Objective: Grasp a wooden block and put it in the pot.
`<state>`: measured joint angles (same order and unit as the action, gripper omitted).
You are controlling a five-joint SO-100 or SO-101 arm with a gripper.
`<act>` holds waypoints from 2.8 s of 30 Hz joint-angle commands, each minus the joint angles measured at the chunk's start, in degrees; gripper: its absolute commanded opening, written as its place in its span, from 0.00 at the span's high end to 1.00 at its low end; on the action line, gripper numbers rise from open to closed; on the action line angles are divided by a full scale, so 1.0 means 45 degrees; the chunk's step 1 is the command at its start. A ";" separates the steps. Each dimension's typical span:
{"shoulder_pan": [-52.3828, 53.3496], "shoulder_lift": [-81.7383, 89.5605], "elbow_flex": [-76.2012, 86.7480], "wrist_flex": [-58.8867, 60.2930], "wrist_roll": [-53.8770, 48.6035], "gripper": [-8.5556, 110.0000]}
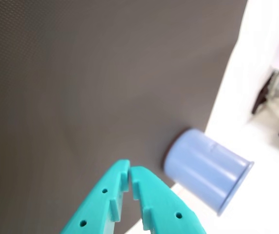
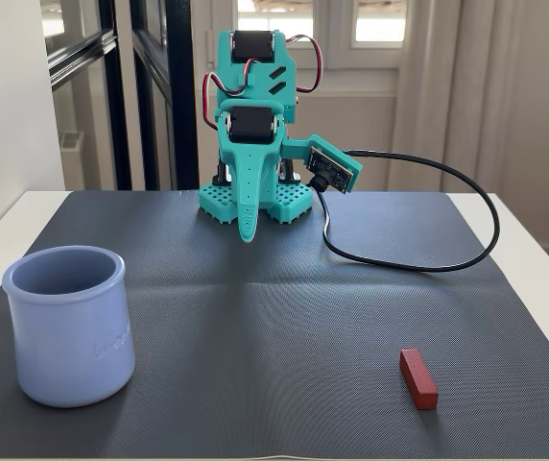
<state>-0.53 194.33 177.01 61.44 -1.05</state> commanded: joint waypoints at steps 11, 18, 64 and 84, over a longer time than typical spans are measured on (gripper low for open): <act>-0.0059 0.0059 -0.0078 -0.0098 -0.0039 0.93; -0.0020 0.0059 -0.0078 -0.0098 0.0000 0.93; -0.3848 -1.3789 -0.9219 -0.4414 1.4590 0.87; -0.4824 -2.3945 -1.7051 -0.4746 2.3203 0.84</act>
<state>-22.15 87.36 105.64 40.52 100.99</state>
